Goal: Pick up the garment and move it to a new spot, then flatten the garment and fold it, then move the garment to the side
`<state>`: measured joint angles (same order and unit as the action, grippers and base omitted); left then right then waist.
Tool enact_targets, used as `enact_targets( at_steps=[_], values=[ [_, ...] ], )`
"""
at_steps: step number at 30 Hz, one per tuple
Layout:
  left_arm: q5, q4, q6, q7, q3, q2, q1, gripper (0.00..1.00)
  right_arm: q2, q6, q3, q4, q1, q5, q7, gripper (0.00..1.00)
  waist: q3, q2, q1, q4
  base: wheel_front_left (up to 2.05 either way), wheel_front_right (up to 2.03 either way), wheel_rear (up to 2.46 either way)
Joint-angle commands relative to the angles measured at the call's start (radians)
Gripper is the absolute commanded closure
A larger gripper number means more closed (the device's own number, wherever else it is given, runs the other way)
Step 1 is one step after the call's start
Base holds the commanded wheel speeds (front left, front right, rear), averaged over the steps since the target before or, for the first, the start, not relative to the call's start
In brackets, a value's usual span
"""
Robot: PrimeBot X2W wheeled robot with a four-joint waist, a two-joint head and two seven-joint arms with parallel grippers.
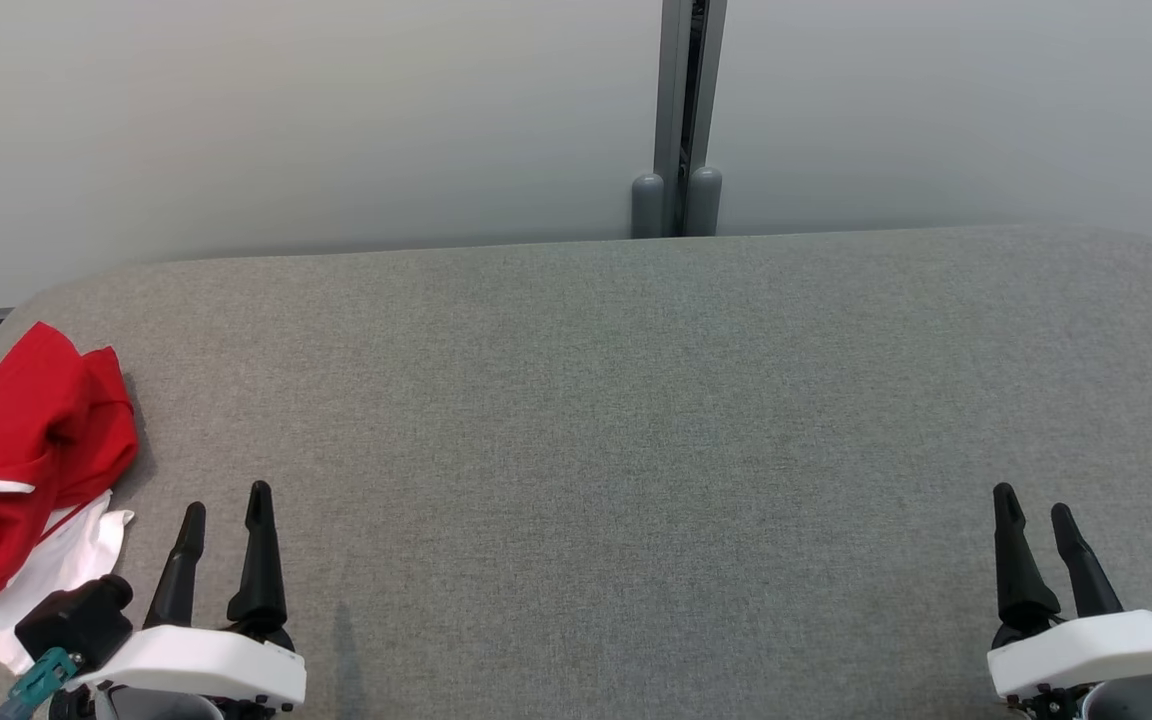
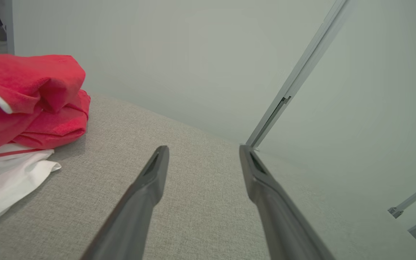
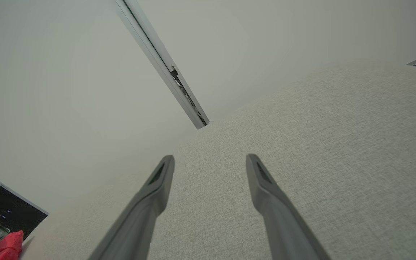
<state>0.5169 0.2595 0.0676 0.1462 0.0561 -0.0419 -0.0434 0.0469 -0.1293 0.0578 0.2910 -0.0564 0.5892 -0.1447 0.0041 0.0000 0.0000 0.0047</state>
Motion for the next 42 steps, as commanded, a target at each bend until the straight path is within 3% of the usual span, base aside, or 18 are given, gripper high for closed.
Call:
enact_targets(
  at_steps=[1, 42],
  values=[
    [-0.031, -0.006, -0.008, 0.010, 0.000, -0.007, 0.003, 0.00, 0.011, -0.002, 0.001, -0.004, -0.004, -0.028, -0.013, 0.00, 0.000, 0.0000, 0.0000, 0.000, 0.00, 0.00, 0.00],
    [-0.414, 0.012, -0.052, 0.100, -0.005, -0.010, 0.042, 0.00, 0.007, -0.002, 0.011, 0.037, 0.025, -0.387, -0.102, 0.00, -0.003, 0.0000, 0.0000, 0.004, 0.00, 0.00, 0.00]
  ],
)
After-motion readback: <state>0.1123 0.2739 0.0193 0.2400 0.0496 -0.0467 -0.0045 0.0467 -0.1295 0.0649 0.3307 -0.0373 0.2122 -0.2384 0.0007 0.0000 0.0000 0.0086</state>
